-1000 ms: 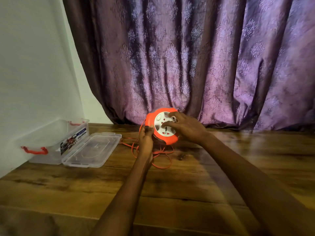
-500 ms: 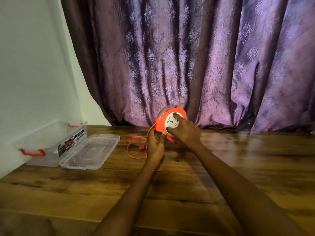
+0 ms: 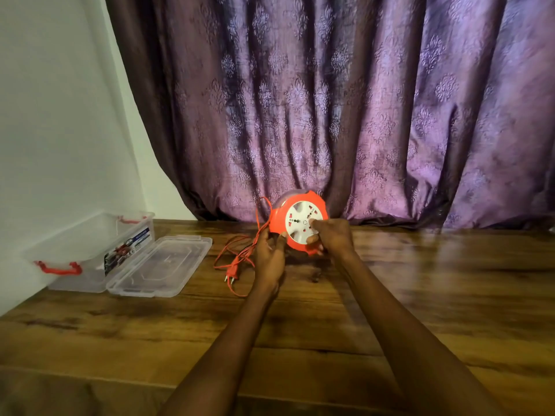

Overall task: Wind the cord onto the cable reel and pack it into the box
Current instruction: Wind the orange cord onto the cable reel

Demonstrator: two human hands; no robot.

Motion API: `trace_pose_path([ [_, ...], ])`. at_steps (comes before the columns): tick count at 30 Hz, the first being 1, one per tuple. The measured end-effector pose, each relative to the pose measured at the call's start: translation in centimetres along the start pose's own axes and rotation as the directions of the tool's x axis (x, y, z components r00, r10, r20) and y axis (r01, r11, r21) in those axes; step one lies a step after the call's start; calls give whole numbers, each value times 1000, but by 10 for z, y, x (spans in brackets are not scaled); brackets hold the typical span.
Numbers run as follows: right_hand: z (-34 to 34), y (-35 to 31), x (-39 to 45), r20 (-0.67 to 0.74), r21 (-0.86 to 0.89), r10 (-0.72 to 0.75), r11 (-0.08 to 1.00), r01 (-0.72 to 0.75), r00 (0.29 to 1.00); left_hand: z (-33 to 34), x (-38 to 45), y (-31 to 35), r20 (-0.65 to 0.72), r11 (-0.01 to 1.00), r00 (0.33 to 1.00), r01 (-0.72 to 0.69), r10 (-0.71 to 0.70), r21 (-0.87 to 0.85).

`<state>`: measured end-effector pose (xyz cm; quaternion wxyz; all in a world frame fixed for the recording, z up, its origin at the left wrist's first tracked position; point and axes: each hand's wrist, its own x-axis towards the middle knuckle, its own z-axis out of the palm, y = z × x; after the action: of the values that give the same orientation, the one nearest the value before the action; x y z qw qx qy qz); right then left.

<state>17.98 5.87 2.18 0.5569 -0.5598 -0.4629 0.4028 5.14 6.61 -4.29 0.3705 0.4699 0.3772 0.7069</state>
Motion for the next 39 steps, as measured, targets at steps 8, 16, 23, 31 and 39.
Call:
trace_pose_path([
  [8, -28, -23, 11, 340, -607, -771, 257, 752, 538, -1, -4, 1, 90, 990, 994, -74, 63, 116],
  [16, -29, -57, 29, 724, -563, -541, -104, 820, 428, 1, -10, -1, 228, 945, 968, -168, 104, 281],
  [23, -27, -60, 37, 544, -702, -652, -8, 712, 528, 8, -20, 1, 346, 932, 928, -239, 137, 272],
  [31, 1, -81, 49, 167, -769, -609, 412, 489, 776, 12, -25, -1, 359, 981, 932, -114, 51, 157],
  [39, 1, -94, 88, -8, 18, -115, 993, 115, 993, 10, -16, -9, 315, 999, 949, 37, -30, -15],
])
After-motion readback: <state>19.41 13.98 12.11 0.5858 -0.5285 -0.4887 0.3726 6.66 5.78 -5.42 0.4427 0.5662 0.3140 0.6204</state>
